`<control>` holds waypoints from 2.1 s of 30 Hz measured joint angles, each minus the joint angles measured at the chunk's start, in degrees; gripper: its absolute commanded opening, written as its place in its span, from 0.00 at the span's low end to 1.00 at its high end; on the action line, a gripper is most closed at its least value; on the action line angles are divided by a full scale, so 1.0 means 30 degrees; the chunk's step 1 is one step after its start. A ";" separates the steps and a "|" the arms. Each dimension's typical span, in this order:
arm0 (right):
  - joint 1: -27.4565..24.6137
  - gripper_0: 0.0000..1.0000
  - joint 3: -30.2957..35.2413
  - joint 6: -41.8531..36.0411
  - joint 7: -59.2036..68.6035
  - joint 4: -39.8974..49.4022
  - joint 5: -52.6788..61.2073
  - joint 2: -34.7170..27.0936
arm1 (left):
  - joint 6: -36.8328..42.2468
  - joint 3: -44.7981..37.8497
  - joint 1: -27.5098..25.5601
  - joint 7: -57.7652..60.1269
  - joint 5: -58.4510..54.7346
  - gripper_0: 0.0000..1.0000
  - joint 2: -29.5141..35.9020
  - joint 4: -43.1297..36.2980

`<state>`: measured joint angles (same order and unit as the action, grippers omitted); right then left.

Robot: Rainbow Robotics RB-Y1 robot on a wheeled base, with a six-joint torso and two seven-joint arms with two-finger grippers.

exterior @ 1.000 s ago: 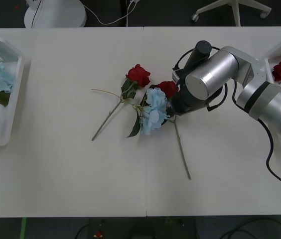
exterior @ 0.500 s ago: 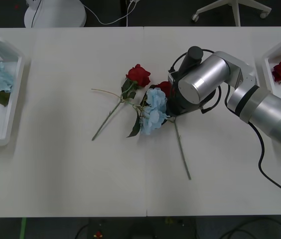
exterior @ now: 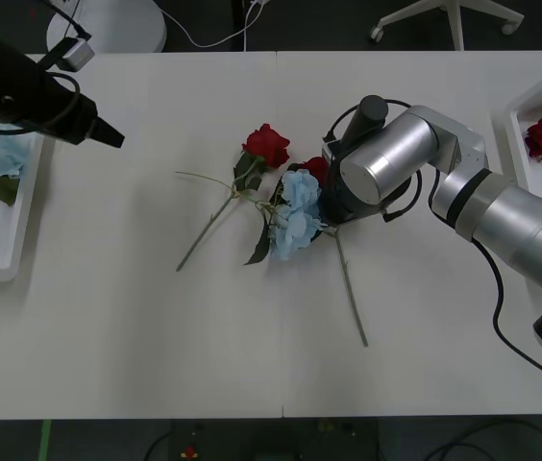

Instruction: Put the red flowers into the right box and the blue flowers into the left box

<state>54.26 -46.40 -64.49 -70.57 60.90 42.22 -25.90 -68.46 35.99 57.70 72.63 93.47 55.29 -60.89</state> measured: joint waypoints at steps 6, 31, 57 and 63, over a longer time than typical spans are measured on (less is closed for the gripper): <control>0.0000 0.00 0.0000 0.0000 0.0001 -0.0003 -0.0007 0.0001 | 0.0052 0.0216 -0.0012 -0.0667 0.0696 1.00 -0.1659 -0.0065; 0.2879 0.00 0.3203 -0.3827 -0.1211 -0.0290 0.0040 -0.3157 | 0.1064 0.0216 -0.2965 0.2249 0.5881 1.00 -0.5270 -0.3845; 0.3710 0.00 0.6048 0.0294 -0.9622 -0.7083 -0.9254 -0.7450 | 0.1311 0.0984 -0.2987 0.2431 1.1022 0.54 -0.8196 -0.1281; 0.3710 0.00 0.6061 0.2239 -0.9622 -0.9601 -1.0169 -0.7382 | 0.1346 0.1493 -0.2987 0.2428 1.1418 0.00 -0.8290 -0.1271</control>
<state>65.39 -28.22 -57.77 -99.43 32.09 11.71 -48.05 -64.42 40.47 48.74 79.91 127.72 30.41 -64.70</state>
